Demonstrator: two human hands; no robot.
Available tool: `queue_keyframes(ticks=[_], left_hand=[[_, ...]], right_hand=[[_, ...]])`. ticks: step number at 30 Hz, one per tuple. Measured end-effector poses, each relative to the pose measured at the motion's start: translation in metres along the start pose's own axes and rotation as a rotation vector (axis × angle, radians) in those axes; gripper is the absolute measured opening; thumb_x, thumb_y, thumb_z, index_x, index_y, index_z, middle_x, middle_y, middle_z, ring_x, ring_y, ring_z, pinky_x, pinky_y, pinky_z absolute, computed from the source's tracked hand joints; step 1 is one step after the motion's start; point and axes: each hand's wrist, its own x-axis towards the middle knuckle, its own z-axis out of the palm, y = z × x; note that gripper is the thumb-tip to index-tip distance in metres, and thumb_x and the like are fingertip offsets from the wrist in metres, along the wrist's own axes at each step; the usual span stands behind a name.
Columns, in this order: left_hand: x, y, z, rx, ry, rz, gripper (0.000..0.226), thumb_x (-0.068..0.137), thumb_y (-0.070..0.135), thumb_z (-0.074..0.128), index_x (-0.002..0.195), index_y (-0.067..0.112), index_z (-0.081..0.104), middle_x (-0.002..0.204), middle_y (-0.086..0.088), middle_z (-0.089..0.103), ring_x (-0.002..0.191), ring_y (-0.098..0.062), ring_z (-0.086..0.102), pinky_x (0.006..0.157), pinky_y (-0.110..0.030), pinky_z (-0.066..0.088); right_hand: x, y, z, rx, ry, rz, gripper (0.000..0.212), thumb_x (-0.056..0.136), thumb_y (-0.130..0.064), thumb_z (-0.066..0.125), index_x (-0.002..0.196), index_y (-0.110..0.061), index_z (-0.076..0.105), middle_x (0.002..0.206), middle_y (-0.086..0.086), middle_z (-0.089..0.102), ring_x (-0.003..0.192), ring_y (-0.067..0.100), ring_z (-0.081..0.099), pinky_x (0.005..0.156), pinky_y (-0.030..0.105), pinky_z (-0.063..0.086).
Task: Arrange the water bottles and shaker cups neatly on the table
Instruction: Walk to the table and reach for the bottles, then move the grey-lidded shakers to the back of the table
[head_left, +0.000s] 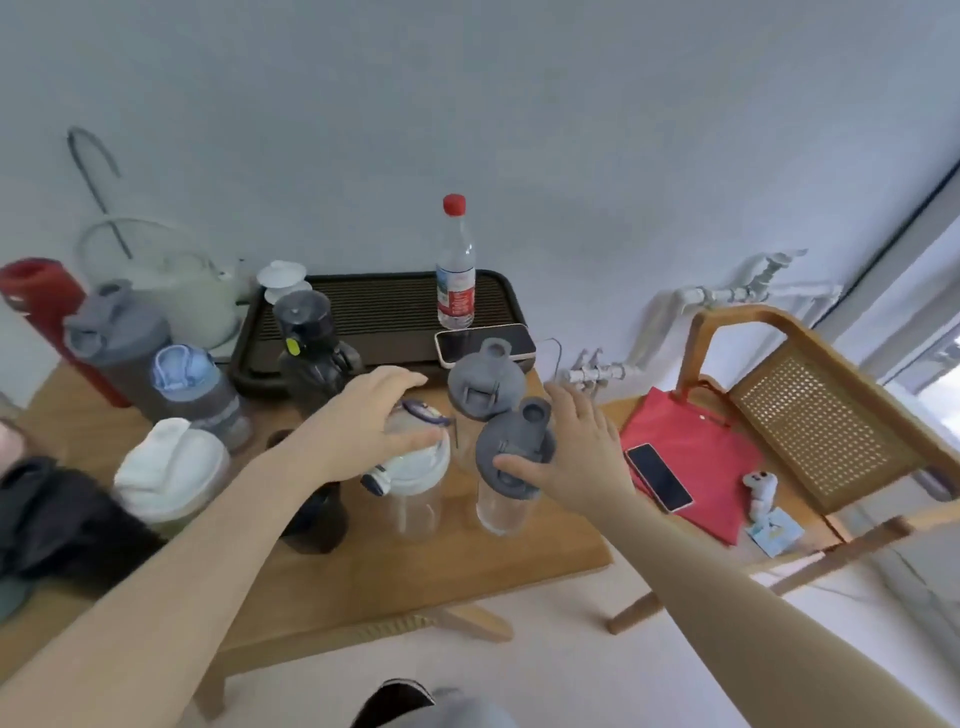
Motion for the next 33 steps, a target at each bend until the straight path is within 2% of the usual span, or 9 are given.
queue_keyframes(ticks=[4,9,15,19,22,26,29,31,33], left_hand=[[-0.018,0.001,0.019,-0.126,-0.021,-0.113,0.087,0.068,0.047,0.073,0.139,0.034,0.024,0.144,0.006,0.027,0.128,-0.016,0.035,0.098,-0.030,0.037],[-0.021,0.012,0.038,-0.179,0.139,-0.187,0.087,0.055,0.044,0.081,0.129,0.034,0.037,0.128,0.010,0.044,0.113,-0.012,0.045,0.091,-0.030,0.044],[-0.028,0.036,0.055,-0.173,0.298,-0.261,0.076,0.052,0.042,0.081,0.118,0.032,0.043,0.114,0.009,0.053,0.101,-0.015,0.054,0.084,-0.035,0.050],[-0.043,0.049,0.050,-0.291,0.418,-0.283,0.065,0.061,0.037,0.079,0.113,0.032,0.041,0.108,0.011,0.055,0.095,-0.014,0.056,0.071,-0.018,0.045],[-0.064,0.056,0.023,-0.317,0.526,-0.289,0.079,0.061,0.032,0.081,0.123,0.033,0.032,0.111,0.015,0.047,0.100,-0.007,0.049,0.070,-0.009,0.037],[-0.093,0.059,-0.024,-0.296,0.706,-0.225,0.083,0.058,0.031,0.083,0.125,0.032,0.034,0.119,0.014,0.049,0.110,-0.003,0.046,0.080,-0.008,0.035],[-0.112,0.062,-0.056,-0.246,0.796,-0.169,0.078,0.058,0.035,0.083,0.117,0.043,0.033,0.106,0.031,0.045,0.096,0.020,0.045,0.072,0.005,0.035],[-0.123,0.057,-0.073,-0.224,0.844,-0.146,0.076,0.060,0.033,0.082,0.116,0.044,0.033,0.102,0.037,0.042,0.092,0.031,0.038,0.072,0.010,0.030],[-0.136,0.047,-0.087,-0.225,0.900,-0.130,0.076,0.057,0.037,0.080,0.119,0.042,0.036,0.104,0.037,0.043,0.096,0.026,0.041,0.075,0.009,0.030]], right_hand=[[0.003,0.008,0.008,0.194,-0.135,-0.066,0.106,0.063,-0.059,0.070,0.144,-0.033,0.009,0.146,0.001,0.035,0.129,0.026,0.042,0.097,0.045,0.045],[0.001,0.013,0.018,0.167,-0.194,-0.162,0.106,0.060,-0.057,0.074,0.141,-0.042,0.008,0.147,0.002,0.028,0.133,0.027,0.033,0.096,0.046,0.047],[0.001,0.020,0.026,0.172,-0.080,-0.260,0.091,0.061,-0.048,0.076,0.136,-0.035,0.025,0.135,0.005,0.041,0.117,0.030,0.048,0.088,0.041,0.048],[-0.003,0.017,0.012,0.365,-0.083,-0.301,0.090,0.059,-0.044,0.080,0.133,-0.038,0.029,0.133,-0.001,0.044,0.116,0.022,0.050,0.086,0.038,0.051],[0.000,0.001,-0.020,0.514,-0.014,-0.393,0.089,0.055,-0.050,0.078,0.130,-0.043,0.030,0.133,-0.006,0.047,0.115,0.016,0.052,0.089,0.042,0.052],[0.009,-0.038,-0.063,0.605,0.063,-0.557,0.084,0.054,-0.052,0.073,0.128,-0.042,0.034,0.122,-0.020,0.053,0.113,0.005,0.053,0.092,0.026,0.047],[0.009,-0.079,-0.081,0.641,0.082,-0.648,0.078,0.052,-0.052,0.070,0.122,-0.044,0.037,0.105,-0.034,0.051,0.099,-0.013,0.051,0.081,0.001,0.037],[0.006,-0.110,-0.087,0.644,0.084,-0.708,0.077,0.052,-0.051,0.070,0.122,-0.041,0.038,0.099,-0.036,0.052,0.093,-0.014,0.052,0.075,0.000,0.037],[0.001,-0.141,-0.089,0.652,0.088,-0.751,0.078,0.053,-0.051,0.071,0.122,-0.037,0.038,0.100,-0.036,0.052,0.094,-0.010,0.055,0.076,0.005,0.043]])
